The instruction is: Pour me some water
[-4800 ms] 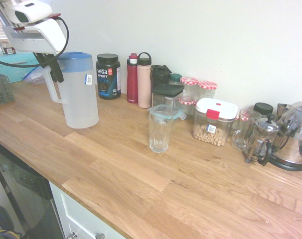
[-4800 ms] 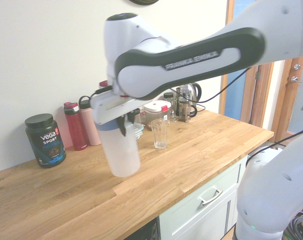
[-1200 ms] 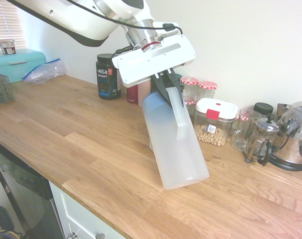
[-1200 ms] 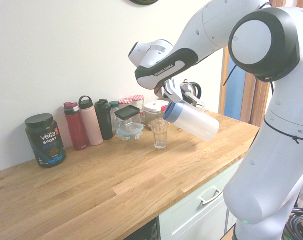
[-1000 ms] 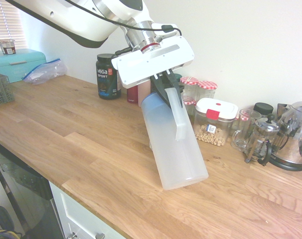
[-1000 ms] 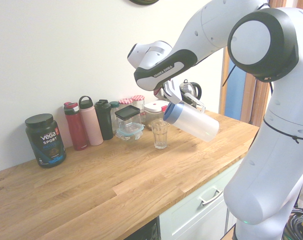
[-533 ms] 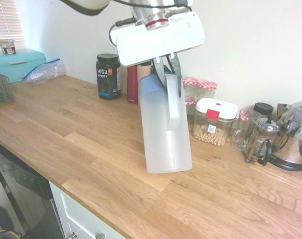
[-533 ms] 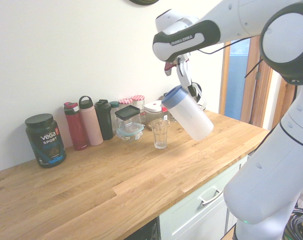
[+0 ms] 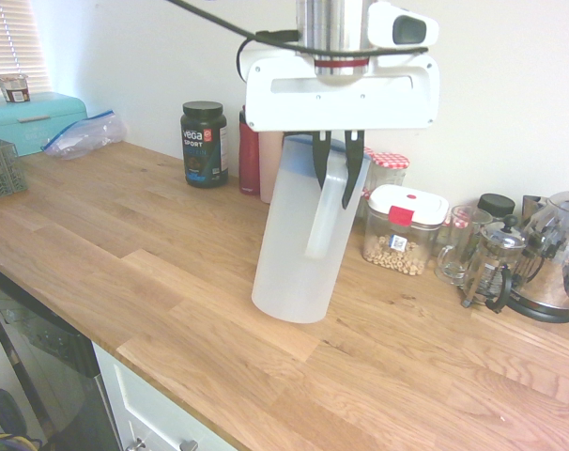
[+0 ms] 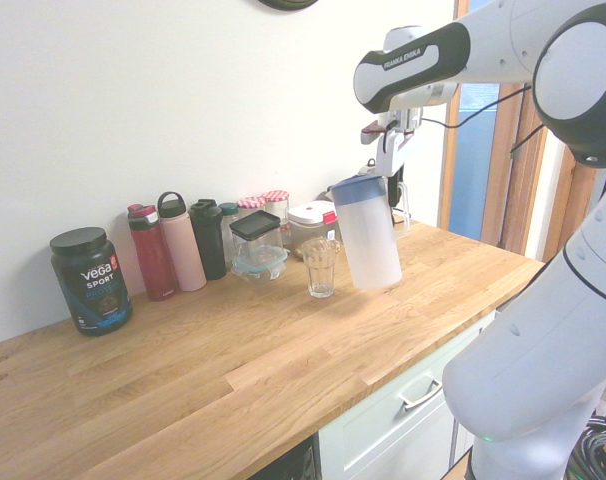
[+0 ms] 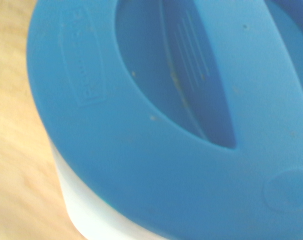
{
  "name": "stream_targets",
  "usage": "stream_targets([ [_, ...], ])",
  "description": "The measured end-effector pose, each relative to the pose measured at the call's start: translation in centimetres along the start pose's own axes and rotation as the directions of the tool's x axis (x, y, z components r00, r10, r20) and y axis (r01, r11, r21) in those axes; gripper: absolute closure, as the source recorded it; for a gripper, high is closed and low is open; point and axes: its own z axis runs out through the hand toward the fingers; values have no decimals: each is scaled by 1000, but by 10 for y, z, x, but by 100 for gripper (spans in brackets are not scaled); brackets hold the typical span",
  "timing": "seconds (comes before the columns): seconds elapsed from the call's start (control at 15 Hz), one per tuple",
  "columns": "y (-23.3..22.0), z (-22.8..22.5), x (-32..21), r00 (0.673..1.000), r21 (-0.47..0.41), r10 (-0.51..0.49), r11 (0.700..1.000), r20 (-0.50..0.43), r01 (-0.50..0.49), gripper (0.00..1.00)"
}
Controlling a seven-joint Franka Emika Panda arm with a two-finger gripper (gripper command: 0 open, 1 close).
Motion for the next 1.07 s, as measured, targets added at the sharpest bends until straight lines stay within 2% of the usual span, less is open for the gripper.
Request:
stream_targets([
  [0.13,3,18,-12,994,15,108,994,-25,-108,100],
  [0.27,4,26,-29,975,19,221,975,-35,-220,100],
  [0.6,12,1,-97,887,28,443,896,-134,-443,100],
  [0.87,-42,7,-149,806,-24,528,833,-266,-554,100],
  [1.07,-98,4,-184,794,-41,502,836,-343,-547,100],
])
